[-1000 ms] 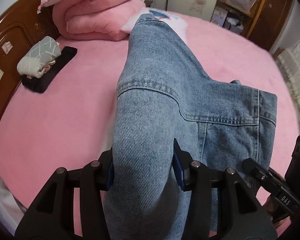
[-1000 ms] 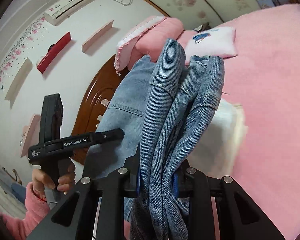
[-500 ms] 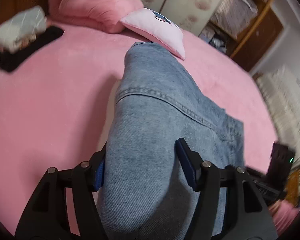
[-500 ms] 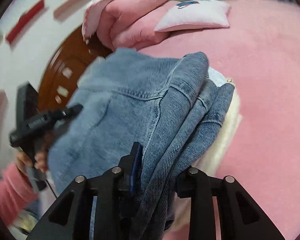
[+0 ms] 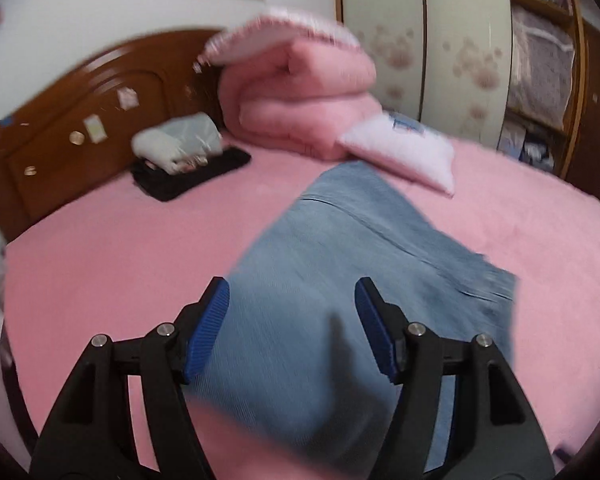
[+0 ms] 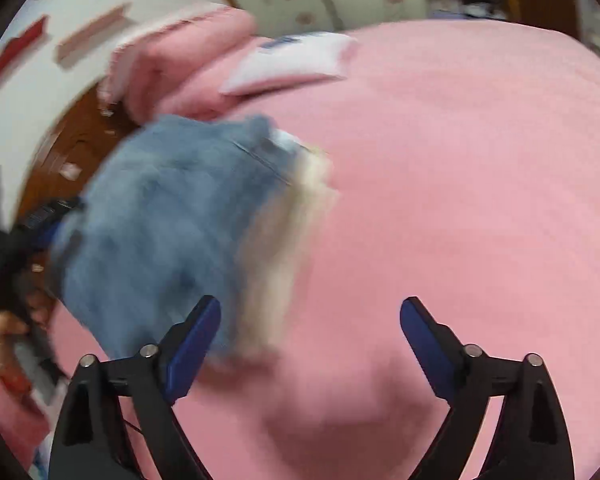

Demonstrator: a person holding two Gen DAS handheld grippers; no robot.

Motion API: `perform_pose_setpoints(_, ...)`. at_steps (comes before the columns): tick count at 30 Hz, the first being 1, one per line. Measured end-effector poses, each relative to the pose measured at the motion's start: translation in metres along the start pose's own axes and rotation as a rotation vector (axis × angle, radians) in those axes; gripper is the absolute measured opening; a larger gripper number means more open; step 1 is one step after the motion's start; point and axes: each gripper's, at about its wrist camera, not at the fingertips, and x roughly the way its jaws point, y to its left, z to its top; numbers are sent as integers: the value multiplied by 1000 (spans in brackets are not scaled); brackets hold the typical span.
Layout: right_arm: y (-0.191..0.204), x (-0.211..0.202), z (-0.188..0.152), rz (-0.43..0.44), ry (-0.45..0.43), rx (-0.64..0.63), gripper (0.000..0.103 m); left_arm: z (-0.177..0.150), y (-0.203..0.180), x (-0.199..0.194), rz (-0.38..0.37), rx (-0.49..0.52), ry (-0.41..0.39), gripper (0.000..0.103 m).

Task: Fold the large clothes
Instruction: 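Lift the denim bundle with both tools and carry it onto the clothes stack, then release the bundle and pull both open tools back from the bed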

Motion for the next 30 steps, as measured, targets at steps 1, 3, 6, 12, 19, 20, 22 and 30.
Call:
perform_pose_setpoints(1, -17, -8, -16, -24, 21, 18, 93, -14, -9, -26, 10, 2, -33, 64)
perform_pose_setpoints(3, -46, -14, -55, -80, 70, 61, 93, -37, -25, -59, 11, 31, -49, 71)
perform_pose_setpoints(6, -91, -36, -122, -141, 144, 147, 93, -88, -55, -119, -5, 78, -26, 74)
perform_pose_setpoints(12, -177, -92, -243, -196, 306, 210, 93, -202, -132, -236, -144, 256, 203, 74)
perform_pose_setpoints(19, -261, -192, -327, -264, 325, 166, 102, -300, -196, -369, -269, 356, 381, 74)
perform_pose_setpoints(20, -274, -204, -332, -276, 315, 174, 103, -309, -205, -387, -287, 377, 410, 74)
perform_pose_setpoints(22, -300, -236, -339, -299, 277, 209, 103, -316, -219, -417, -316, 432, 429, 74)
perform_pose_setpoints(30, -325, -347, -326, -369, 142, 228, 103, -274, -245, -514, -367, 552, 369, 74)
